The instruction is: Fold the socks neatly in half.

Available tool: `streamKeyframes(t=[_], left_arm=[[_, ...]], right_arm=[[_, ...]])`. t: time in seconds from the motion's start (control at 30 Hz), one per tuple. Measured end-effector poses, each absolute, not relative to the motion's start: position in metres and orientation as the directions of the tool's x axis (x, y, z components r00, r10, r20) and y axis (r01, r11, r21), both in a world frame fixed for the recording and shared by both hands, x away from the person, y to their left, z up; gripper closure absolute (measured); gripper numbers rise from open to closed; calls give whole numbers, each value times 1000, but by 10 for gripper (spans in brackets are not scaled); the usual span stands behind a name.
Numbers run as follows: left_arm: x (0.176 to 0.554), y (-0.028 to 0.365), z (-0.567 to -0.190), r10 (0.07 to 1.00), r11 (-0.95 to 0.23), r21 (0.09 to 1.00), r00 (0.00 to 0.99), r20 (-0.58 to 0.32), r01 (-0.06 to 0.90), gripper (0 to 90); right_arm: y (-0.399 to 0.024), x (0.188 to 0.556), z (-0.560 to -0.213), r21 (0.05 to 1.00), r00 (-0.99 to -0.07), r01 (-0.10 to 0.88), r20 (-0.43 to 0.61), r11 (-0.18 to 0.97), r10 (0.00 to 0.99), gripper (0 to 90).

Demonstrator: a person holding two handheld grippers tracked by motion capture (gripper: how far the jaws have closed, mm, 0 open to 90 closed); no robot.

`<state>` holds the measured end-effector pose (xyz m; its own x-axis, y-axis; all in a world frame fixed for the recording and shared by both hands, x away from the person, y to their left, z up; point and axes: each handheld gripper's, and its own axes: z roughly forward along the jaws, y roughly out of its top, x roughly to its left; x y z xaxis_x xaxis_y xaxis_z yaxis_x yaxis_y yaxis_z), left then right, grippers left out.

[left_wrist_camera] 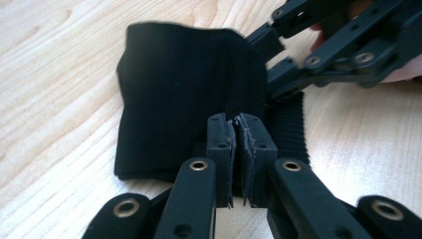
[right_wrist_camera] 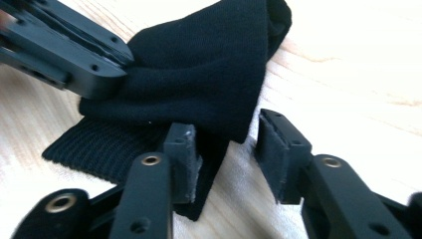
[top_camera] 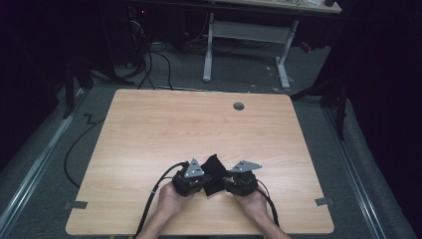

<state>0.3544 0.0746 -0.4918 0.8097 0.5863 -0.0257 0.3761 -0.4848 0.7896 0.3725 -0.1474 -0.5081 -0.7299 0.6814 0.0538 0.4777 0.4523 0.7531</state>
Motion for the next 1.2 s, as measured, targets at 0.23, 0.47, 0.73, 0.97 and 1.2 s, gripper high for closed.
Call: streamKeyframes(t=[0.23, 0.47, 0.73, 0.97, 1.2], left_arm=[[362, 79, -492, 605, -475, 791, 796, -24, 385, 845], [377, 81, -492, 615, -478, 790, 788, -11, 384, 845], [391, 86, -491, 643, -468, 792, 766, 1, 392, 847], [394, 89, -492, 647, -454, 800, 763, -8, 393, 848], [394, 88, -492, 642, -454, 801, 767, -10, 390, 848]], right_arm=[[-153, 364, -500, 762, -749, 460, 58, 456, 660, 553], [-150, 362, -499, 755, -760, 467, 77, 461, 645, 534], [-137, 370, -509, 750, -731, 455, 7, 480, 682, 534], [-135, 371, -510, 759, -718, 452, -2, 469, 696, 565], [-137, 365, -503, 788, -752, 419, 21, 452, 659, 691]])
